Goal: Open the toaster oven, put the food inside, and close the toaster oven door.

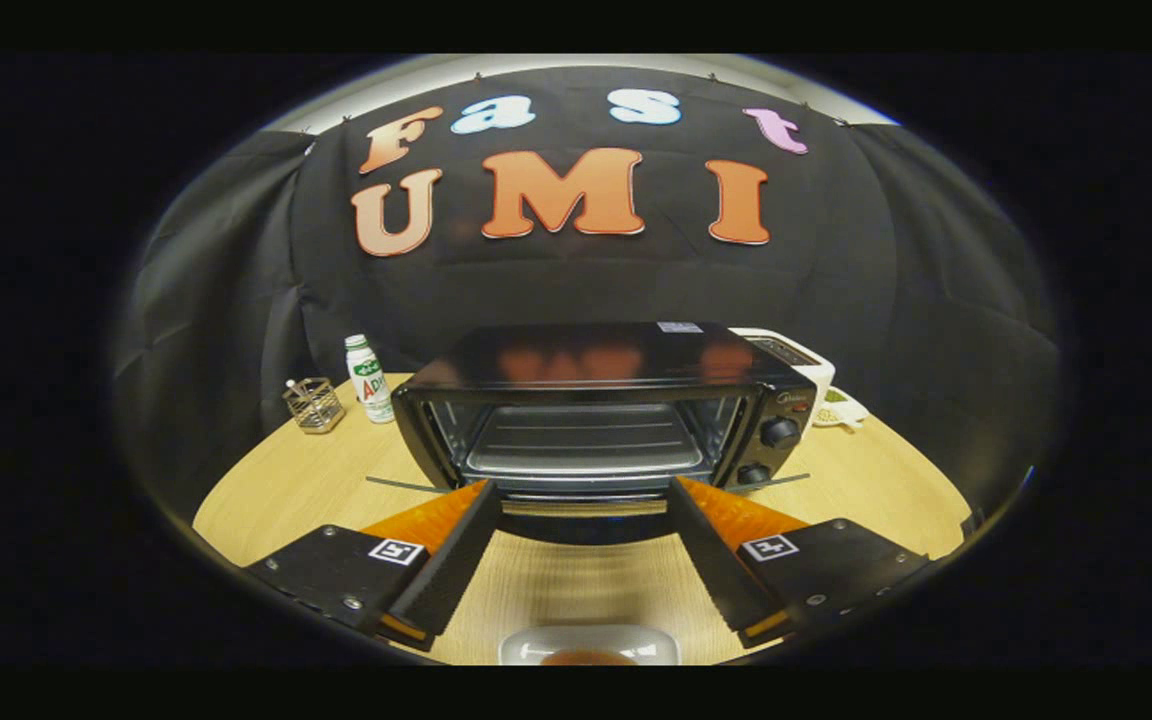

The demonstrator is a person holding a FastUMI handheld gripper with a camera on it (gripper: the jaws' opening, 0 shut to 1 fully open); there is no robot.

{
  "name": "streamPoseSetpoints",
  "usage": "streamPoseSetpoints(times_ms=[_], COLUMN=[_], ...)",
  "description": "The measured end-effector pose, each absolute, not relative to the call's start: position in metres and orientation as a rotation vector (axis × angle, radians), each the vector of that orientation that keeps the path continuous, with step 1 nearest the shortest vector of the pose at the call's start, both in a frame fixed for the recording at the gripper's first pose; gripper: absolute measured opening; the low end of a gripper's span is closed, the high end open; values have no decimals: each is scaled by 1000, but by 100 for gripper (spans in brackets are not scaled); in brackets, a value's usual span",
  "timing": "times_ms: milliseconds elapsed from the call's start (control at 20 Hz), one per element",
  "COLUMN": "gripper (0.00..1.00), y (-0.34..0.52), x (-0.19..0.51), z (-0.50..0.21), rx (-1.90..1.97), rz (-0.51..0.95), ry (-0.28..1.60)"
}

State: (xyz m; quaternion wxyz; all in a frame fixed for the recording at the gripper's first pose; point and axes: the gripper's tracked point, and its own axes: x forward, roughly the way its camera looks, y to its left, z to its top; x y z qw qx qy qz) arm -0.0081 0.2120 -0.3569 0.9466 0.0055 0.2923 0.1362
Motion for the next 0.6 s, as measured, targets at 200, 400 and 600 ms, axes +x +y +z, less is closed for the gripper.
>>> streamPoseSetpoints(times_ms=[200,400,600], gripper=[99,99,100], y=[206,207,196], x=[-30,-43,-73], z=[-369,-386,-410], rx=[5,2,-8], rz=[264,259,261], ry=[619,638,705])
